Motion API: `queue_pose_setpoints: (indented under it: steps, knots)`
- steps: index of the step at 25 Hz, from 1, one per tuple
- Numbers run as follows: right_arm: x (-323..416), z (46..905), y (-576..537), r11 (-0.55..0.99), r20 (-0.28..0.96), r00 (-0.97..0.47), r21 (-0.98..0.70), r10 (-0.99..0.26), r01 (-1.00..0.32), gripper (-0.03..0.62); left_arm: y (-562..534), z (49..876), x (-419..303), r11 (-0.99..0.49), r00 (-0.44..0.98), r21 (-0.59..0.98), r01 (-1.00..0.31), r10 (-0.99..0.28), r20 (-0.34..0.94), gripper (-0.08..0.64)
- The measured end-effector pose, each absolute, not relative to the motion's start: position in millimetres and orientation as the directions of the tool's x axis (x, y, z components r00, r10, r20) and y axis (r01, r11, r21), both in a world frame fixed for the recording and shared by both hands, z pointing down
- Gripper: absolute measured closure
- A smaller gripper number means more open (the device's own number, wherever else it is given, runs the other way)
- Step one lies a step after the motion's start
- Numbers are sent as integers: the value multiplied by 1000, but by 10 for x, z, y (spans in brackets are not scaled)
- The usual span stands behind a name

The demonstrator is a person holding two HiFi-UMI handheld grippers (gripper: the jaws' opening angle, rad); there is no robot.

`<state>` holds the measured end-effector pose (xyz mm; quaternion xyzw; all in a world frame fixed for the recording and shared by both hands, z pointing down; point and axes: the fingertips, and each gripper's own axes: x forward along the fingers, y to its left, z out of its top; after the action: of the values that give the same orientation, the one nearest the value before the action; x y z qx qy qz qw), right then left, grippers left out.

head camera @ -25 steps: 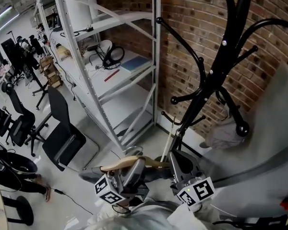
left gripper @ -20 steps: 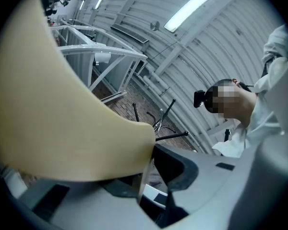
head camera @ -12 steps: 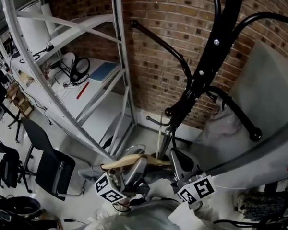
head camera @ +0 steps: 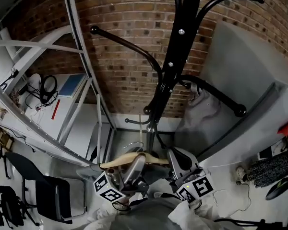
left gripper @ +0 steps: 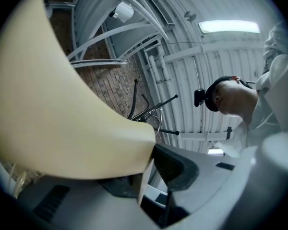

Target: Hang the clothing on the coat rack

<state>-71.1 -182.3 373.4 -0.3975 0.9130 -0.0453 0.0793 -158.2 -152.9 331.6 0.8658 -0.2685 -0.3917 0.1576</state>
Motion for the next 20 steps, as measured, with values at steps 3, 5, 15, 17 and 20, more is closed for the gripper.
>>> queue_pose_setpoints:
  steps: [3,5,15,17,20]
  knots:
    - [-619,3729,-1783,639,-108,-630,-146,-769,-755,568,-1548,3309,-1505,-824,577,485,-294,-558,-597,456]
    - [-545,3726,-1731,614,-109,-604,-147,-789,-776,569,-1538,3308,-1440,-833,594,486,-264,-537,-599,456]
    - [-137,3725,-1657,540,-107,-529,-150,-842,-828,568,-1661,3306,-1187,-844,617,489,-220,-508,-600,456]
    - [-53,3708,-1702,535,-115,-523,-149,-845,-832,568,-1706,3270,-1166,-847,614,483,-224,-507,-605,456]
    - [16,3688,-1759,537,-123,-524,-150,-843,-830,568,-1758,3217,-1150,-849,606,474,-234,-509,-611,456]
